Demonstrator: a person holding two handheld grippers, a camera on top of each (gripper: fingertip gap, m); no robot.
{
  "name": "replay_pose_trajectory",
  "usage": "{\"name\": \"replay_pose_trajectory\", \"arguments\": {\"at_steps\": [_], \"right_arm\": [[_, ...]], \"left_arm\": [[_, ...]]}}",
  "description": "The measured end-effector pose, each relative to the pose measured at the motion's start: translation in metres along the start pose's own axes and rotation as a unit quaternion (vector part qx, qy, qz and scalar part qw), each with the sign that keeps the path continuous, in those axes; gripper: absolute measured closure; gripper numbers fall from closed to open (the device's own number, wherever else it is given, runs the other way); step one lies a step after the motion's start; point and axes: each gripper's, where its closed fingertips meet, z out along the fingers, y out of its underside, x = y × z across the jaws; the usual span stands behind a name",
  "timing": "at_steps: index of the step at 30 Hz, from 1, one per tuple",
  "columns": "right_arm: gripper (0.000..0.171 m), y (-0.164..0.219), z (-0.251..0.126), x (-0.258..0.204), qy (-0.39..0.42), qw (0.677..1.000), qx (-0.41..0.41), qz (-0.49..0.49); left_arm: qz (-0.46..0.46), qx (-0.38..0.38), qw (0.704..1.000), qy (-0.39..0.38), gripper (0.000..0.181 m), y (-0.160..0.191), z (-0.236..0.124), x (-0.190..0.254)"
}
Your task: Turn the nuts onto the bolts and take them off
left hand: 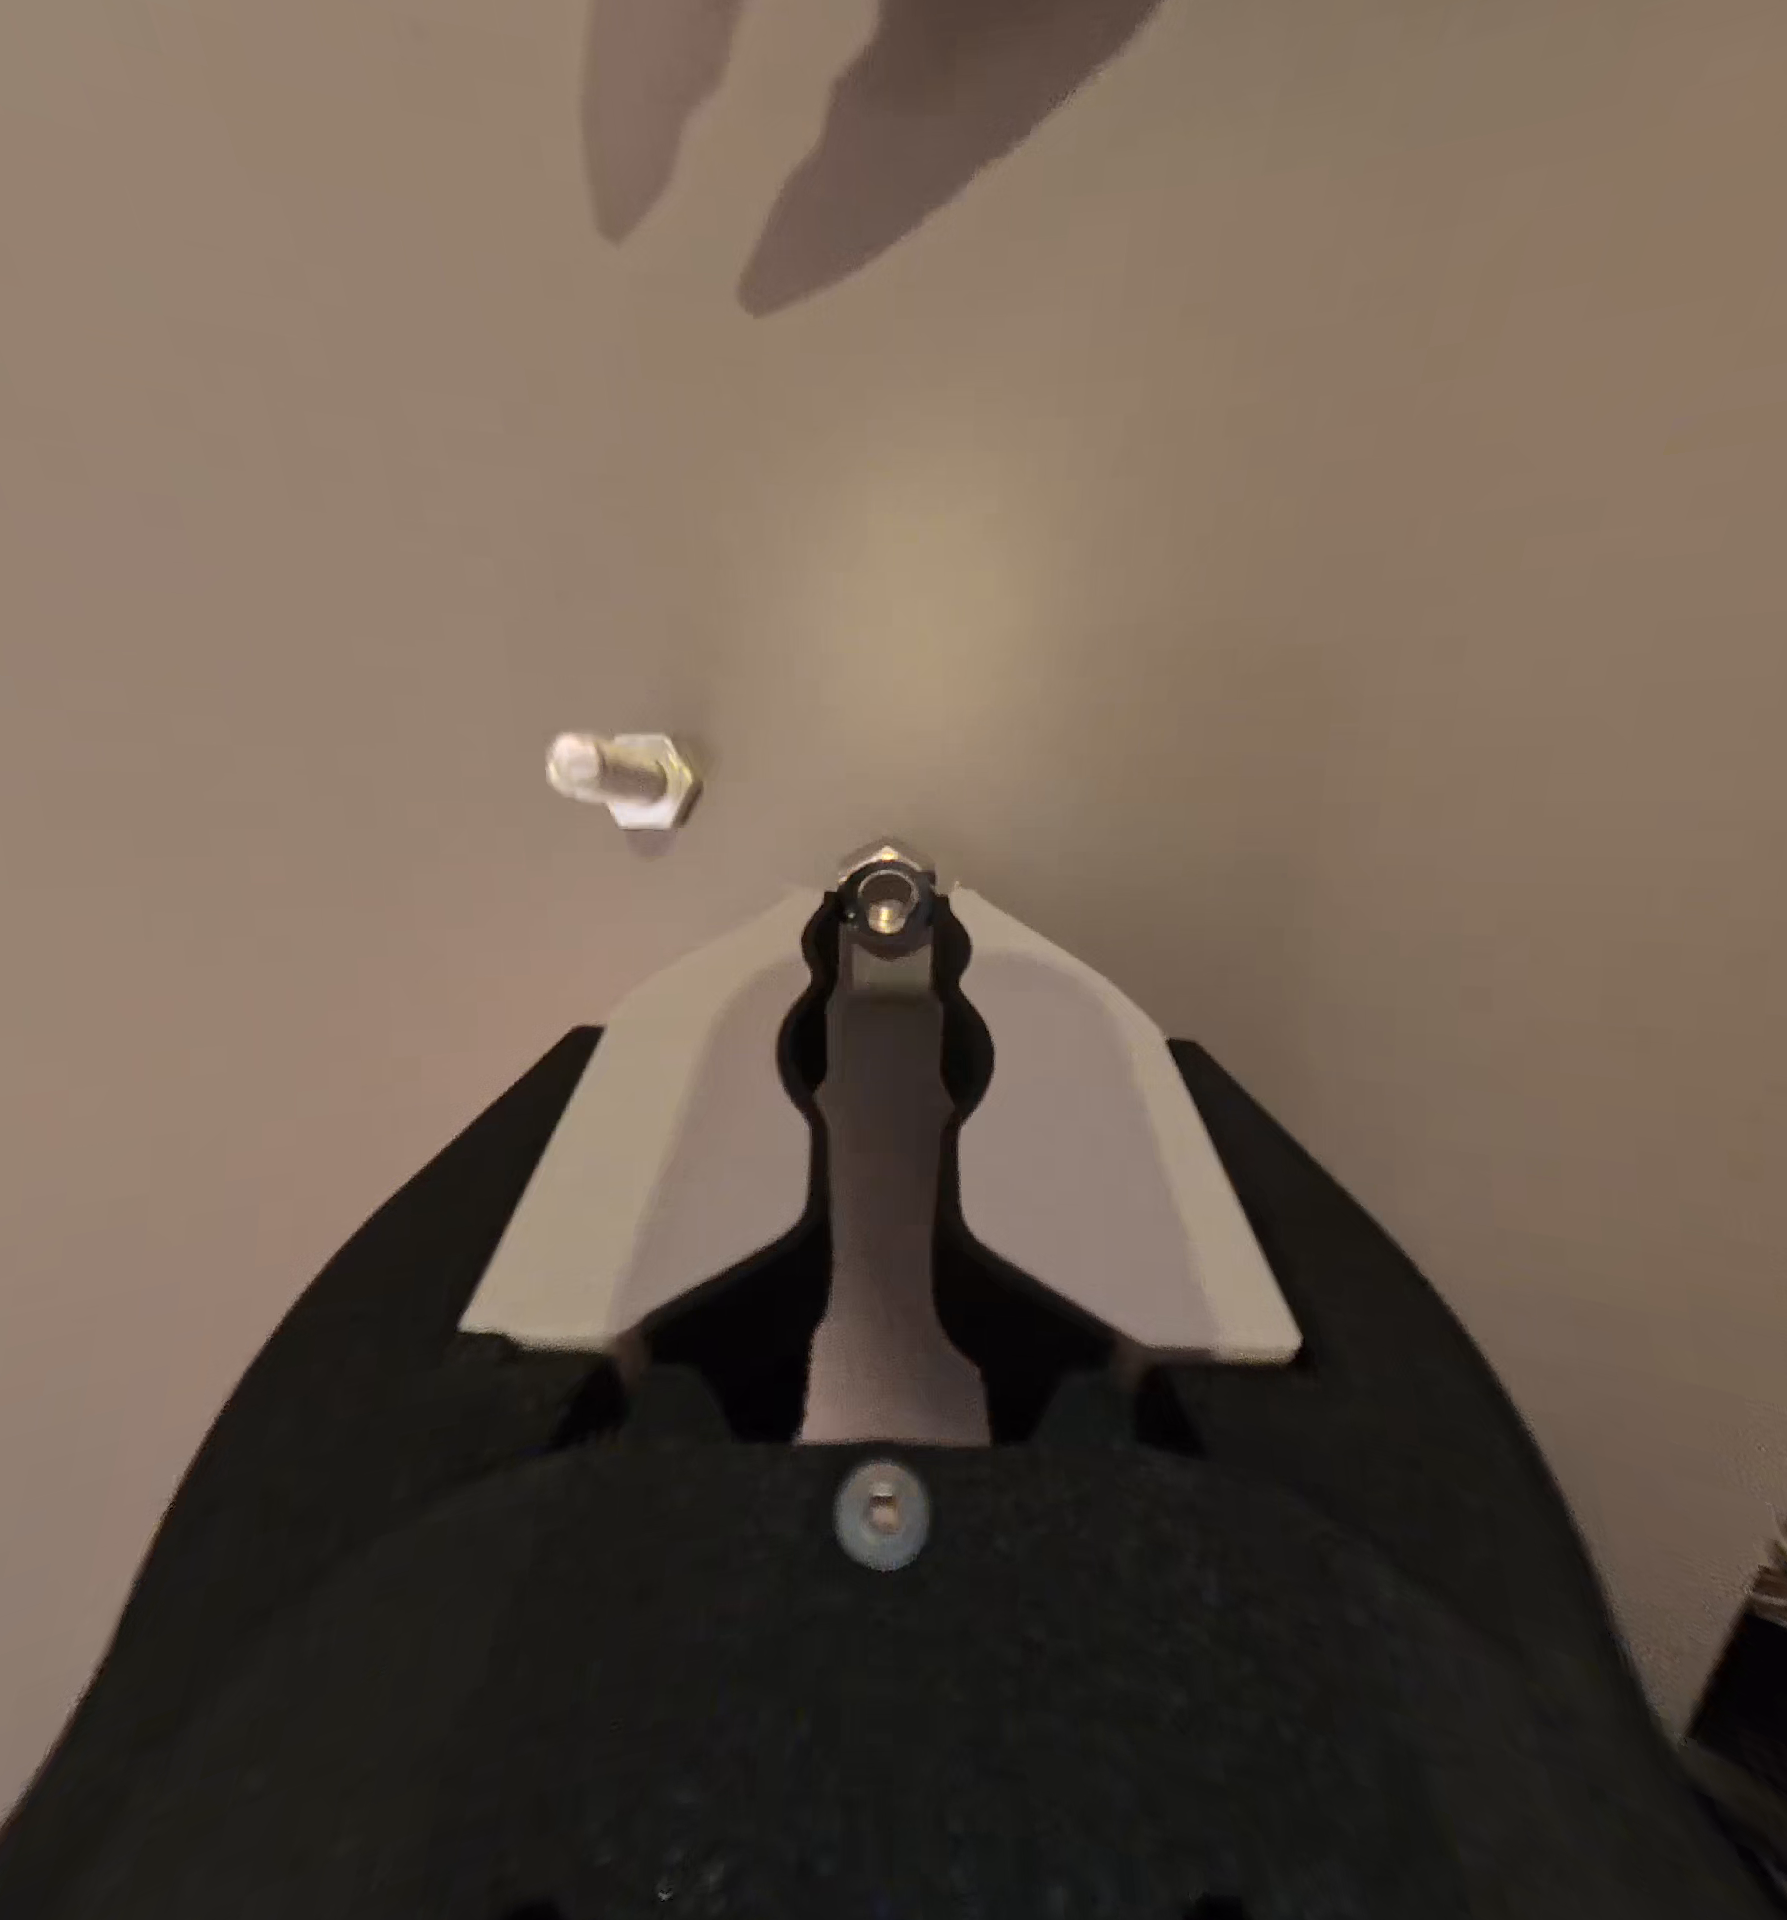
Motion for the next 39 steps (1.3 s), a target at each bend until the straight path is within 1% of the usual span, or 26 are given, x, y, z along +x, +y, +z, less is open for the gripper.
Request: {"name": "replay_pose_trajectory", "arguments": {"at_steps": [3, 8, 10, 13, 15, 17, 20, 23, 24, 25, 26, 28, 30, 34, 36, 39], "right_arm": [[0.150, 0.003, 0.001, 0.000, -0.005, 1.000, -0.007, 0.002], [0.148, 0.008, 0.006, -0.007, -0.018, 0.999, -0.027, -0.003], [0.147, 0.005, 0.013, -0.014, -0.024, 0.999, -0.033, -0.010], [0.147, -0.015, 0.037, -0.030, -0.037, 0.998, -0.027, -0.041], [0.147, -0.022, 0.058, -0.035, -0.047, 0.996, -0.044, -0.061], [0.147, -0.020, 0.077, -0.037, -0.063, 0.993, -0.071, -0.072], [0.148, -0.009, 0.098, -0.039, -0.086, 0.988, -0.106, -0.071], [0.148, 0.001, 0.110, -0.044, -0.107, 0.983, -0.132, -0.071], [0.150, 0.004, 0.113, -0.045, -0.112, 0.981, -0.140, -0.070], [0.159, 0.006, 0.114, -0.046, -0.121, 0.980, -0.145, -0.068], [0.162, 0.006, 0.115, -0.046, -0.124, 0.980, -0.144, -0.065], [0.162, 0.005, 0.116, -0.042, -0.120, 0.980, -0.146, -0.062], [0.162, -0.007, 0.115, -0.038, -0.113, 0.984, -0.128, -0.057], [0.162, -0.054, 0.109, -0.038, -0.130, 0.989, -0.057, -0.033], [0.162, -0.070, 0.109, -0.044, -0.146, 0.988, -0.042, -0.034], [0.162, -0.082, 0.113, -0.049, -0.153, 0.987, -0.037, -0.043]], "left_arm": [[-0.007, -0.006, 1.000, 0.012, 0.164, -0.003, 0.014, -0.005], [-0.006, 0.007, 1.000, 0.029, 0.164, -0.006, 0.016, -0.004], [-0.011, 0.024, 0.999, 0.036, 0.156, -0.005, 0.010, -0.004], [-0.035, 0.082, 0.995, 0.038, 0.144, -0.002, -0.013, -0.020], [-0.068, 0.140, 0.987, 0.044, 0.142, 0.000, -0.032, -0.041], [-0.101, 0.197, 0.974, 0.055, 0.142, 0.001, -0.046, -0.063], [-0.121, 0.266, 0.954, 0.060, 0.140, 0.001, -0.058, -0.083], [-0.115, 0.291, 0.948, 0.061, 0.137, 0.004, -0.060, -0.087], [-0.112, 0.291, 0.948, 0.060, 0.136, 0.005, -0.058, -0.087], [-0.109, 0.292, 0.948, 0.060, 0.136, 0.006, -0.056, -0.087], [-0.108, 0.294, 0.948, 0.062, 0.135, 0.006, -0.054, -0.086], [-0.105, 0.302, 0.945, 0.075, 0.135, 0.004, -0.052, -0.081], [-0.098, 0.307, 0.943, 0.079, 0.136, 0.002, -0.049, -0.076], [-0.082, 0.321, 0.940, 0.086, 0.136, -0.005, -0.044, -0.064], [-0.076, 0.335, 0.935, 0.089, 0.137, -0.010, -0.046, -0.060], [-0.066, 0.366, 0.923, 0.097, 0.140, -0.020, -0.055, -0.052]]}}
